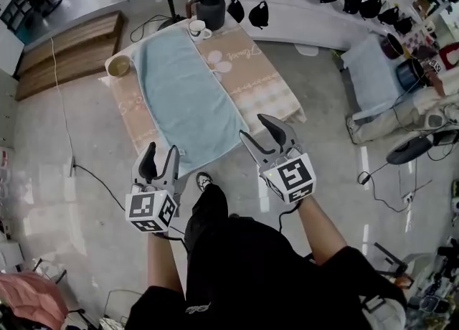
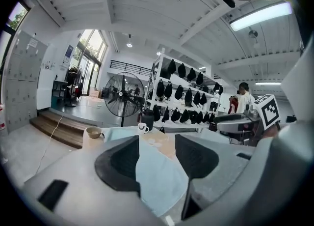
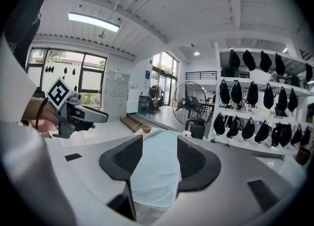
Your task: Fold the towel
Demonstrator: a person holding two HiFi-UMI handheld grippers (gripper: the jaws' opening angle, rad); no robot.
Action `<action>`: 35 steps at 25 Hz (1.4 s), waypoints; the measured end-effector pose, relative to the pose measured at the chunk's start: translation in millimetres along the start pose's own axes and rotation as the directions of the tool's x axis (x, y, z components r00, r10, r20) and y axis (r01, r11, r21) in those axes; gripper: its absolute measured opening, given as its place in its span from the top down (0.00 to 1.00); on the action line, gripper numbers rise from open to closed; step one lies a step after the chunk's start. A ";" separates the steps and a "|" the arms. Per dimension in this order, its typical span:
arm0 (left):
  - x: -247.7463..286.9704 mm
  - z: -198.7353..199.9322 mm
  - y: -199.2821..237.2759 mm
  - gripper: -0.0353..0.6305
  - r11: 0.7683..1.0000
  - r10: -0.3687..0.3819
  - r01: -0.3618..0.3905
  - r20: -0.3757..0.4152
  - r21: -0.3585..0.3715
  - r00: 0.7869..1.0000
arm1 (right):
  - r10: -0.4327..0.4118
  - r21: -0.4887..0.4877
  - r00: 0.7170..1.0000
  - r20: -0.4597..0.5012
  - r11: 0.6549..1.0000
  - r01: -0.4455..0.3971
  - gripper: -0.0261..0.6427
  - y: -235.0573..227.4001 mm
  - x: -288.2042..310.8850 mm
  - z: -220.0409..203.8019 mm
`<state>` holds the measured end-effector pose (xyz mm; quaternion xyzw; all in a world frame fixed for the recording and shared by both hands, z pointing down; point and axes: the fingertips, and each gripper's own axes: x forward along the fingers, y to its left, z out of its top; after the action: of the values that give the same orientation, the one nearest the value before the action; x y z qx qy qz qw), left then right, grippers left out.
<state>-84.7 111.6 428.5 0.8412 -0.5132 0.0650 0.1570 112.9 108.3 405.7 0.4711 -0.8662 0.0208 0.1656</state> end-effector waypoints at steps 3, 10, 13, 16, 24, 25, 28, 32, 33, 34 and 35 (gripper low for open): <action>34.0 5.0 27.5 0.63 0.999 -0.035 0.034 -0.036 -0.010 0.999 | 0.019 0.008 0.999 -0.034 1.000 -0.019 0.67 -12.1 36.4 1.6; 90.4 -13.8 71.7 0.61 0.993 -0.114 0.115 -0.159 -0.009 0.981 | 0.041 0.091 0.992 -0.117 0.995 -0.030 0.65 -39.3 100.5 -14.6; 102.0 -29.4 77.6 0.59 0.990 -0.138 0.135 -0.208 -0.028 0.968 | 0.063 0.091 0.985 -0.162 0.995 -0.049 0.64 -46.4 115.3 -26.9; 102.3 -54.1 81.3 0.59 0.990 -0.136 0.126 -0.260 -0.054 0.956 | 0.118 0.083 0.963 -0.243 0.992 -0.100 0.64 -45.2 121.9 -54.2; 97.7 -106.3 78.6 0.59 0.995 -0.082 0.054 -0.363 -0.088 0.928 | 0.284 0.075 0.881 -0.379 0.958 -0.277 0.64 -35.5 127.9 -112.9; 96.5 -112.3 75.5 0.59 0.995 -0.075 0.043 -0.371 -0.093 0.925 | 0.304 0.074 0.868 -0.392 0.951 -0.300 0.64 -34.9 127.7 -120.1; 96.0 -135.4 62.5 0.59 0.992 -0.082 0.038 -0.390 -0.120 0.917 | 0.357 0.059 0.824 -0.440 0.927 -0.370 0.64 -34.1 127.2 -145.1; 85.2 -174.6 44.8 0.59 0.993 -0.074 0.025 -0.457 -0.112 0.886 | 0.417 0.029 0.768 -0.487 0.886 -0.463 0.64 -27.6 115.9 -177.1; 82.1 -182.9 41.6 0.59 0.995 -0.062 0.017 -0.475 -0.099 0.878 | 0.434 0.036 0.754 -0.494 0.876 -0.481 0.64 -26.1 112.8 -185.5; 79.1 -192.3 38.6 0.59 0.996 -0.049 0.007 -0.497 -0.085 0.866 | 0.451 0.049 0.739 -0.500 0.867 -0.496 0.64 -25.3 110.0 -194.7; 76.2 -203.3 35.6 0.59 0.998 -0.035 -0.001 -0.525 -0.068 0.850 | 0.468 0.067 0.724 -0.507 0.858 -0.508 0.64 -25.2 107.4 -204.6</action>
<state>-70.3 99.5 647.8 0.7904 -0.4451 0.2742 0.3194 134.5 46.8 628.8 0.1971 -0.8849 0.1532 0.3933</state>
